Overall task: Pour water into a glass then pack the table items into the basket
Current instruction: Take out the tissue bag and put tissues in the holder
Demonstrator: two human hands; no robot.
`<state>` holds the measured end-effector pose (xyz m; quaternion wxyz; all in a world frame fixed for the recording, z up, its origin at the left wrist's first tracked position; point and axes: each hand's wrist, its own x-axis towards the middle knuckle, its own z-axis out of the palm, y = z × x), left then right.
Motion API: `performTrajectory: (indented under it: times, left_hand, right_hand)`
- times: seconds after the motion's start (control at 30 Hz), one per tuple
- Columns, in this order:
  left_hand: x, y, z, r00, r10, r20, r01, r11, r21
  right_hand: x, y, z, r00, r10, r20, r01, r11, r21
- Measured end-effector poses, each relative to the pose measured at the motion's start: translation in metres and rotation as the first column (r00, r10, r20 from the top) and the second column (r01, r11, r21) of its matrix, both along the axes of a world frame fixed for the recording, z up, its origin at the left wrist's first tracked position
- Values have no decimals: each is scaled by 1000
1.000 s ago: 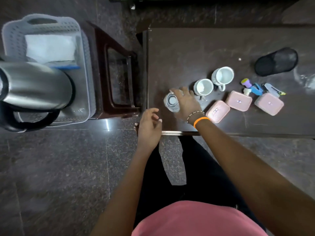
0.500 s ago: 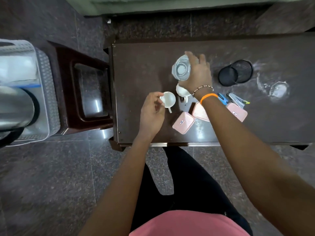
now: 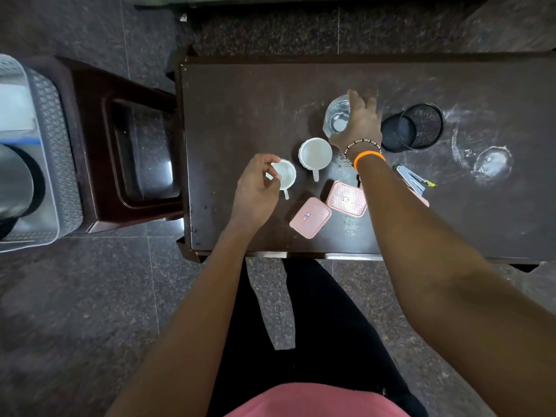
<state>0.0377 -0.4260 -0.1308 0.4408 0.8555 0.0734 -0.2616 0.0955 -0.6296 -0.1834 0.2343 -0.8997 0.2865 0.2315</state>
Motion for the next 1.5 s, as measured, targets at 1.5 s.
performTrajectory:
  times: [1.5]
  left_hand:
    - [23,421,19,784,617,-69,-620,772,-136]
  right_hand:
    - [113,540,18,299,948,-107,-945,278,-173]
